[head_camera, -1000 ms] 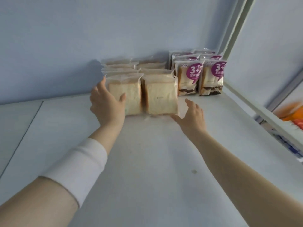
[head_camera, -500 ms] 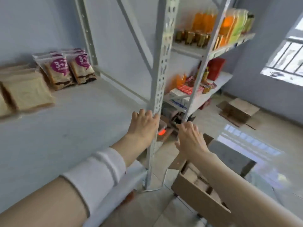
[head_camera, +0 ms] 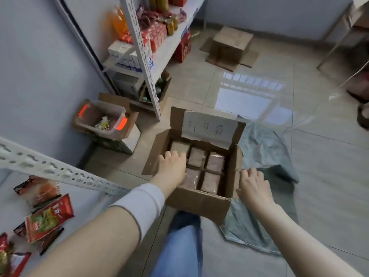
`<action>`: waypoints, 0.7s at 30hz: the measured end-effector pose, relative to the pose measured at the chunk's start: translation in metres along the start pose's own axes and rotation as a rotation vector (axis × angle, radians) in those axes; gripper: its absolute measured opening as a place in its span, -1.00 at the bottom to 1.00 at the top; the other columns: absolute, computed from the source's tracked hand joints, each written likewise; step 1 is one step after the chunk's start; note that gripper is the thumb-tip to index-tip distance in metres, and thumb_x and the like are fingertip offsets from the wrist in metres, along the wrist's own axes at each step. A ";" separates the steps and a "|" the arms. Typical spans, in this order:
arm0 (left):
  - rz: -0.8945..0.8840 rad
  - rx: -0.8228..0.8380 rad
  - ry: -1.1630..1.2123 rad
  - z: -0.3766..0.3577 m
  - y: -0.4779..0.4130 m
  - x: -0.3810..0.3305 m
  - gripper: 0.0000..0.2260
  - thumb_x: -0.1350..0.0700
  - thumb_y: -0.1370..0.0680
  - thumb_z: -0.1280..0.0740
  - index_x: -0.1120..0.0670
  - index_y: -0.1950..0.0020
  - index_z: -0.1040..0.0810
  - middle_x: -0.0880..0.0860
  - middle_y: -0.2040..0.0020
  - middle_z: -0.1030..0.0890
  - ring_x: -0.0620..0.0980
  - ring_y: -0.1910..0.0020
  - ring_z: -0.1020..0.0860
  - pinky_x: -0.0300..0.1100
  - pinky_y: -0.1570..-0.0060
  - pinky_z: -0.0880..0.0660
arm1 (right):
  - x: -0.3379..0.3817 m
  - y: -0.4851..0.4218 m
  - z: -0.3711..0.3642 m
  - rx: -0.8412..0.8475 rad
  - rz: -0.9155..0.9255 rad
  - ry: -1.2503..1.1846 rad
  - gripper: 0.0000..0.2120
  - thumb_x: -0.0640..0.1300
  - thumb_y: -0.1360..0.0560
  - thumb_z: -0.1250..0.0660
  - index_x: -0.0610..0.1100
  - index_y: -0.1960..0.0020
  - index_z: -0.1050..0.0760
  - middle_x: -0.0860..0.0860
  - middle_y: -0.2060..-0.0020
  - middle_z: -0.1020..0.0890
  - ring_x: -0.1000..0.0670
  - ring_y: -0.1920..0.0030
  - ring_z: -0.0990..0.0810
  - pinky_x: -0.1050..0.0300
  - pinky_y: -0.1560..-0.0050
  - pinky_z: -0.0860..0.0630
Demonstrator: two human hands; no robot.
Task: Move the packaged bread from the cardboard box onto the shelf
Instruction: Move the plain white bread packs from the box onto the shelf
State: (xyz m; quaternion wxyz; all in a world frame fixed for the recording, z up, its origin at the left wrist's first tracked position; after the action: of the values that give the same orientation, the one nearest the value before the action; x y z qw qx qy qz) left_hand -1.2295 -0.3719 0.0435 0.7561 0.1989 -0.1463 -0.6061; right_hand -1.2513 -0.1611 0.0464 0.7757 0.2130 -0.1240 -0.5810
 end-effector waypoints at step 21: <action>0.406 -0.169 0.800 -0.215 -0.328 0.075 -0.35 0.08 -0.51 -0.33 0.15 -0.46 -0.02 0.20 -0.38 -0.37 0.13 -0.34 -0.38 -0.14 -0.23 -0.33 | 0.189 -0.257 -0.281 0.534 -0.240 -0.896 -0.43 -0.01 -0.43 -0.40 -0.20 -0.32 -0.28 -0.14 -0.22 -0.47 -0.12 -0.25 -0.44 0.08 -0.19 -0.40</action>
State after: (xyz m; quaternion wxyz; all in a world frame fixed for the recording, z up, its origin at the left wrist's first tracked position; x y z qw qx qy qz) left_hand -1.3944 -0.4798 -0.3036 0.8702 0.3223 0.1712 -0.3310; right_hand -1.2898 -0.3495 -0.3323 0.4937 0.1468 -0.5612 -0.6479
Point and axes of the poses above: each hand's wrist, its own y-axis away from the middle knuckle, its own z-axis out of the back of the hand, x = y × z, the point moved 4 cm from there along -y, towards the middle knuckle
